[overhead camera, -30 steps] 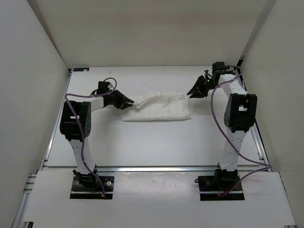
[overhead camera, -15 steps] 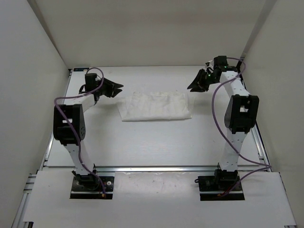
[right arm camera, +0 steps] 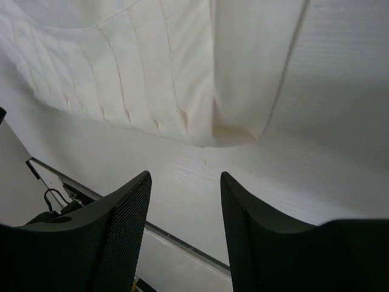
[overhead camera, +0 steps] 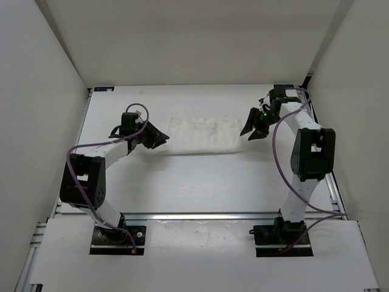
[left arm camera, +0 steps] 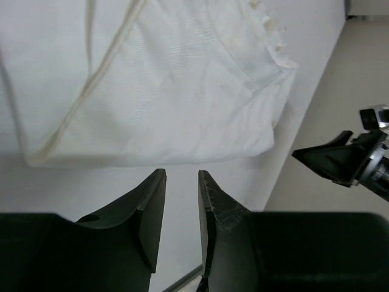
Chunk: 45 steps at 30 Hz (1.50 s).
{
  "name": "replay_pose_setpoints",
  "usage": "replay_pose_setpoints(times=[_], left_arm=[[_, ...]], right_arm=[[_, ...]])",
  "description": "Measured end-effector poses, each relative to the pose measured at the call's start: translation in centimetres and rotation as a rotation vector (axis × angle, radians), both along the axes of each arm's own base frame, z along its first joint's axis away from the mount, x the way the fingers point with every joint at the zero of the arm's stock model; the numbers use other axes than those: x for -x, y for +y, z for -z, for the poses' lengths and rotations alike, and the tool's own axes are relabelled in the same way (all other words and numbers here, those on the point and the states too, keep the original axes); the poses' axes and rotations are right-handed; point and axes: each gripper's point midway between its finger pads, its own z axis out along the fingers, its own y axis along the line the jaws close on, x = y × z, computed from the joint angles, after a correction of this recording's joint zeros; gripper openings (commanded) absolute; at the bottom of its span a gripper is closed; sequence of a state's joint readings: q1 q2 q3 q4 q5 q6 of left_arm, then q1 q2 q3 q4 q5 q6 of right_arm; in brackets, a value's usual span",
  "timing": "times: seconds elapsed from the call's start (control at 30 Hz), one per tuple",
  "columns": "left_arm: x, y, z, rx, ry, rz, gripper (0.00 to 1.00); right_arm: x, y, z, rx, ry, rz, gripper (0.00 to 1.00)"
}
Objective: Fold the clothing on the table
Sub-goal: Fold the skirt
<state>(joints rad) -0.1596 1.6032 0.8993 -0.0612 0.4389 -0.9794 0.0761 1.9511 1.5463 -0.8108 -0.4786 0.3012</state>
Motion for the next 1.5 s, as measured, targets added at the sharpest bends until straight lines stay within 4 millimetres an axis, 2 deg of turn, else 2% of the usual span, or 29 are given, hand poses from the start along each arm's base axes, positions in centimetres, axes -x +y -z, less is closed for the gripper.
replay_pose_setpoints(times=[0.13, 0.23, 0.3, 0.37, 0.47, 0.6, 0.73, 1.07, 1.5], left_arm=[[0.3, 1.0, 1.3, -0.062, 0.015, -0.013, 0.37], [0.2, 1.6, 1.8, -0.099, 0.011, -0.018, 0.36], [0.2, 1.7, 2.0, -0.119, 0.009, -0.018, 0.36], [0.1, 1.8, 2.4, -0.135, 0.010, -0.019, 0.37], [0.2, 2.0, 2.6, -0.153, 0.009, -0.018, 0.37], [0.5, 2.5, 3.4, -0.192, 0.009, -0.013, 0.41], [1.2, 3.1, 4.4, -0.237, 0.018, 0.002, 0.43], [2.2, 4.0, 6.1, -0.324, 0.011, 0.042, 0.45], [0.1, 4.4, 6.6, -0.347, -0.043, 0.071, 0.45]], right_arm=[[-0.5, -1.3, -0.4, 0.006, -0.023, 0.021, 0.53], [-1.5, -0.3, -1.4, 0.002, -0.062, -0.016, 0.46], [-3.1, 0.7, -1.9, -0.016, -0.083, -0.037, 0.44], [-5.0, 1.7, -1.3, -0.035, -0.103, -0.054, 0.42], [-5.9, 3.0, 1.0, -0.060, -0.062, -0.075, 0.39], [-5.2, 3.9, 4.9, -0.074, 0.044, -0.082, 0.35], [-4.3, 4.0, 7.4, -0.074, 0.134, -0.071, 0.34], [-4.1, 4.2, 7.2, -0.085, 0.146, -0.073, 0.33], [-3.3, 4.7, 7.4, -0.080, 0.170, -0.090, 0.33]])
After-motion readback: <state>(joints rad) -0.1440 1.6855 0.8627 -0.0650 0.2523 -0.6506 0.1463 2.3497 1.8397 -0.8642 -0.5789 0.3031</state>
